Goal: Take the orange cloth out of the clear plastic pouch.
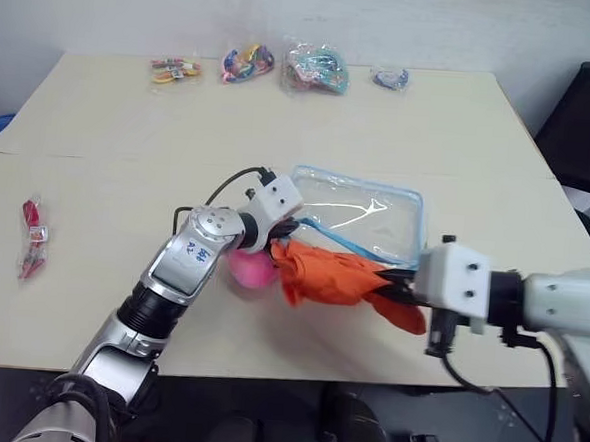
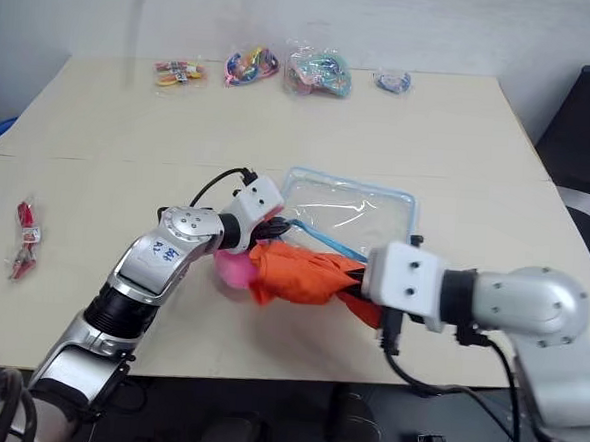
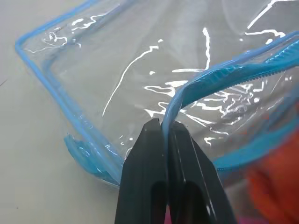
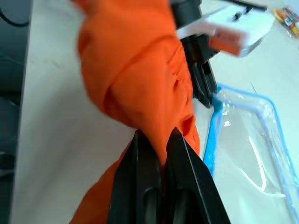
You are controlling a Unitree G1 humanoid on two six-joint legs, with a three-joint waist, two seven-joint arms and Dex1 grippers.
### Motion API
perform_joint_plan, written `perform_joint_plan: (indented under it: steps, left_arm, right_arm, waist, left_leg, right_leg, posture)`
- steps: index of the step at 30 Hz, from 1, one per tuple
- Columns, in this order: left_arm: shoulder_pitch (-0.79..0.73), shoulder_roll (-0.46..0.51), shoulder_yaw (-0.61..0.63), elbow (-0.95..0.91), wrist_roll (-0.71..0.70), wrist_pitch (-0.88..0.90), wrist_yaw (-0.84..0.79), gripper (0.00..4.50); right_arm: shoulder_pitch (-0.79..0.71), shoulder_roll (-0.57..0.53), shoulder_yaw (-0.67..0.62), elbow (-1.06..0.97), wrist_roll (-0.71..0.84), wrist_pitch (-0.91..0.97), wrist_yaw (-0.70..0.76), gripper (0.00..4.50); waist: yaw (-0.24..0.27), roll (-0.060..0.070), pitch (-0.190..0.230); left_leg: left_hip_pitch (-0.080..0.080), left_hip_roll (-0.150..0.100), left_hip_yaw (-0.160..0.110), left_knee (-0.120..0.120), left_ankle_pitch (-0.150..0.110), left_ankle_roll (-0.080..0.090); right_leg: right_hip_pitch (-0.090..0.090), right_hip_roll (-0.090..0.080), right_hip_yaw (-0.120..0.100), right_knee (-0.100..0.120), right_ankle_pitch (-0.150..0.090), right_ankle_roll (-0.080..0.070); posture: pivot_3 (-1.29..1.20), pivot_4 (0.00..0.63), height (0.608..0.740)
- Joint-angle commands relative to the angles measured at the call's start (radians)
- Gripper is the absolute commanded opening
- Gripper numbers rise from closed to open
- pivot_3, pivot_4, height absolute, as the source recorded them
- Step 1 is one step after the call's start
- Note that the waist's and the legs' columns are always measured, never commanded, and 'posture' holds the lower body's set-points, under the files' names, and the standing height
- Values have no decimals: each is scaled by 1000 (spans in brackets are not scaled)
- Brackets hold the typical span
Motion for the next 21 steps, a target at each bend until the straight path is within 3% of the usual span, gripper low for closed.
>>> perform_joint_plan:
  steps: [1, 7, 12, 17, 21]
  left_arm:
    - [15, 74, -3, -29, 11, -63, -83, 664]
    - [34, 183, 22, -50, -7, -99, -191, 2587]
    - [-23, 220, 154, -53, -161, -6, -316, 4168]
    - [-59, 287, 269, -41, -313, -23, -487, 4168]
    - [-76, 283, 301, -39, -356, -57, -513, 4168]
  right_arm:
    - [-67, -111, -192, 93, 117, 34, 39, 0]
    - [-56, -299, -294, 405, 43, -137, 56, 0]
    - [-58, -315, -258, 664, -95, -343, -82, 0]
    - [-35, -177, -263, 753, -123, -368, -284, 0]
    - [83, -78, -274, 846, -178, -372, -429, 0]
  waist:
    - [0, 0, 0]
    - [0, 0, 0]
    - [-1, 0, 0]
    - [-3, 0, 0]
    - [3, 0, 0]
  left_leg:
    - [0, 0, 0, 0, 0, 0]
    - [0, 0, 2, -1, 0, 1]
    - [0, 0, 4, -1, 0, 1]
    - [0, 1, 4, -1, 0, 1]
    - [0, 1, 4, -1, 0, 0]
  right_leg:
    - [0, 0, 0, 0, 0, 0]
    - [0, 0, 1, 0, 0, 0]
    - [0, 0, 2, 0, 0, 0]
    - [0, 0, 1, 0, 0, 0]
    - [0, 0, 0, 0, 0, 0]
  posture:
    - [0, 150, 740]
    - [0, 150, 740]
    - [0, 150, 740]
    - [0, 150, 740]
    - [0, 150, 740]
